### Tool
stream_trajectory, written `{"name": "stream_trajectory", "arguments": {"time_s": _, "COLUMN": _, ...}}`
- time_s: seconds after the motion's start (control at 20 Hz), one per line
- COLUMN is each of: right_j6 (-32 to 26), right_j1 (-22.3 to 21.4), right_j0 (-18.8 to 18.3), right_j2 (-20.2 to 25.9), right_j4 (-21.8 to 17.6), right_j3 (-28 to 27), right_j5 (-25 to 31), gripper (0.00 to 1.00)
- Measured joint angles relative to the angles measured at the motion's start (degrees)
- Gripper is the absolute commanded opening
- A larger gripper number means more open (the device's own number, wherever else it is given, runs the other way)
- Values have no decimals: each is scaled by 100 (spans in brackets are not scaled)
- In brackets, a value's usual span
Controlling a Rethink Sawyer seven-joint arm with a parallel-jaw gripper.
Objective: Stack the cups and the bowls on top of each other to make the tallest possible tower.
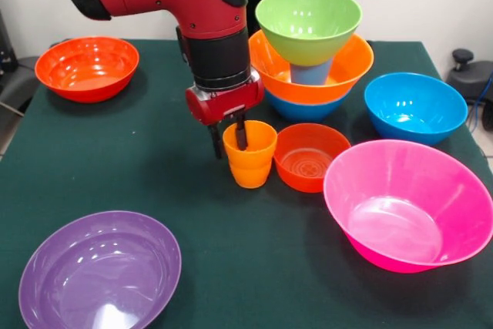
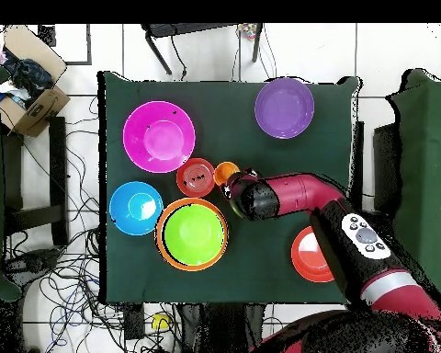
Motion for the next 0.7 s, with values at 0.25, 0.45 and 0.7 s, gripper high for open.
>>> {"name": "stream_trajectory", "arguments": {"time_s": 0.25, "right_j6": 0, "right_j1": -12, "right_j0": 28, "right_j2": 20, "right_j4": 2, "right_j3": 12, "right_j5": -364, "gripper": 0}}
{"name": "stream_trajectory", "arguments": {"time_s": 0.45, "right_j6": 0, "right_j1": -105, "right_j0": 27, "right_j2": 18, "right_j4": -2, "right_j3": 81, "right_j5": -576, "gripper": 0}}
{"name": "stream_trajectory", "arguments": {"time_s": 0.7, "right_j6": 0, "right_j1": -455, "right_j0": -57, "right_j2": 86, "right_j4": 29, "right_j3": 267, "right_j5": -615, "gripper": 0}}
